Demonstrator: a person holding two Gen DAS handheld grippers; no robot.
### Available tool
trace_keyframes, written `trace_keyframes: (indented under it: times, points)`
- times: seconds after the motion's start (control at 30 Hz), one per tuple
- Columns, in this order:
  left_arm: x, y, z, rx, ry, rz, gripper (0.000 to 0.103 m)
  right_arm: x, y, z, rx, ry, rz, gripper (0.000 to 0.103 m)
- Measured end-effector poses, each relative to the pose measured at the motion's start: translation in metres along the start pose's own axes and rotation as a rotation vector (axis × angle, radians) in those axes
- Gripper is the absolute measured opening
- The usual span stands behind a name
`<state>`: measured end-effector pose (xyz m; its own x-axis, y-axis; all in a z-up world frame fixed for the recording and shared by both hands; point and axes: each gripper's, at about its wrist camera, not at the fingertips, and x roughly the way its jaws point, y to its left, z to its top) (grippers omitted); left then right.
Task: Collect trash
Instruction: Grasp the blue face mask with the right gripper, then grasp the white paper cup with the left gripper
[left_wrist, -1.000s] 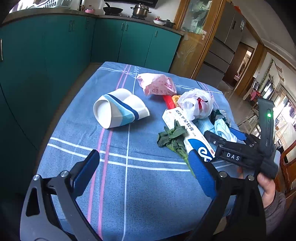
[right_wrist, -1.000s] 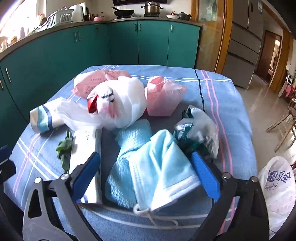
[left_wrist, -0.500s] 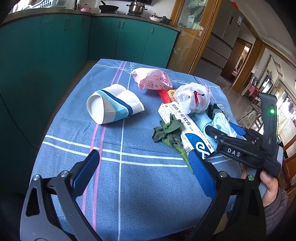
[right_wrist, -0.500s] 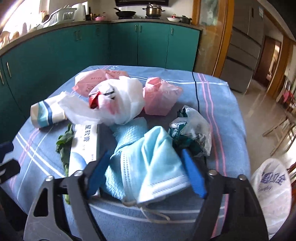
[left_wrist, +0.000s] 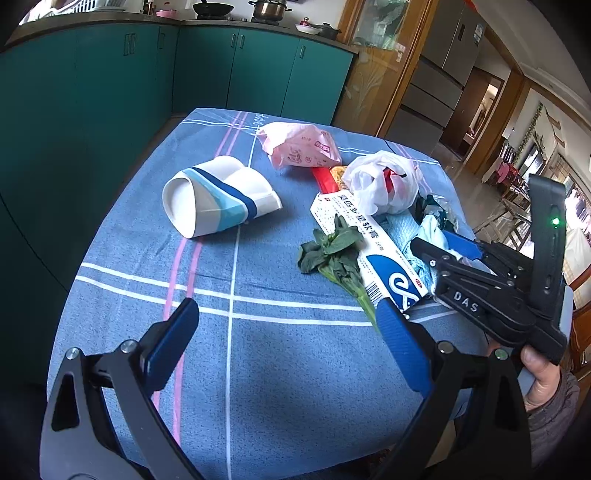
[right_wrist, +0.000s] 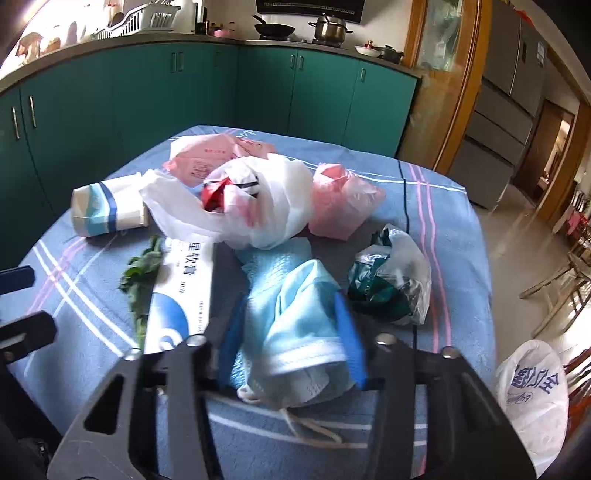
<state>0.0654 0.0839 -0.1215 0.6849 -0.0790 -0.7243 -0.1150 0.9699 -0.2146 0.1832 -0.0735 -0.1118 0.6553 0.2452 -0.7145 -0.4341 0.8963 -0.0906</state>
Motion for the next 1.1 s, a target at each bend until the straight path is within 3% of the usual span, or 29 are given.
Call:
trace_keyframes:
  times: [0.4, 0.7, 0.77, 0.83, 0.87, 0.93, 1.0, 1.1]
  points:
    - [0.002, 0.002, 0.0, -0.007, 0.006, -0.002, 0.096, -0.023, -0.015, -0.012, 0.063, 0.0, 0.043, 0.031]
    - [-0.001, 0.001, 0.0, -0.008, -0.003, -0.004, 0.096, -0.04, -0.054, -0.02, 0.181, -0.005, 0.034, 0.031]
    - [-0.001, 0.001, -0.001, -0.007, -0.002, -0.002, 0.096, -0.041, -0.062, -0.022, 0.212, 0.003, 0.029, 0.035]
    - [0.001, 0.0, -0.002, -0.005, 0.002, -0.001, 0.096, -0.04, -0.067, -0.024, 0.239, 0.005, 0.04, 0.05]
    - [0.002, -0.001, -0.002, -0.003, 0.005, -0.001, 0.096, -0.039, -0.069, -0.025, 0.247, 0.004, 0.045, 0.053]
    - [0.004, -0.002, -0.002, 0.003, 0.01, -0.001, 0.096, -0.036, -0.068, -0.025, 0.249, 0.007, 0.045, 0.071]
    - [0.006, -0.004, -0.002, 0.008, 0.015, 0.001, 0.096, -0.03, -0.065, -0.023, 0.236, 0.01, 0.038, 0.076]
    - [0.009, -0.001, 0.0, 0.013, 0.016, 0.011, 0.096, -0.019, -0.06, -0.021, 0.224, 0.042, 0.027, 0.076]
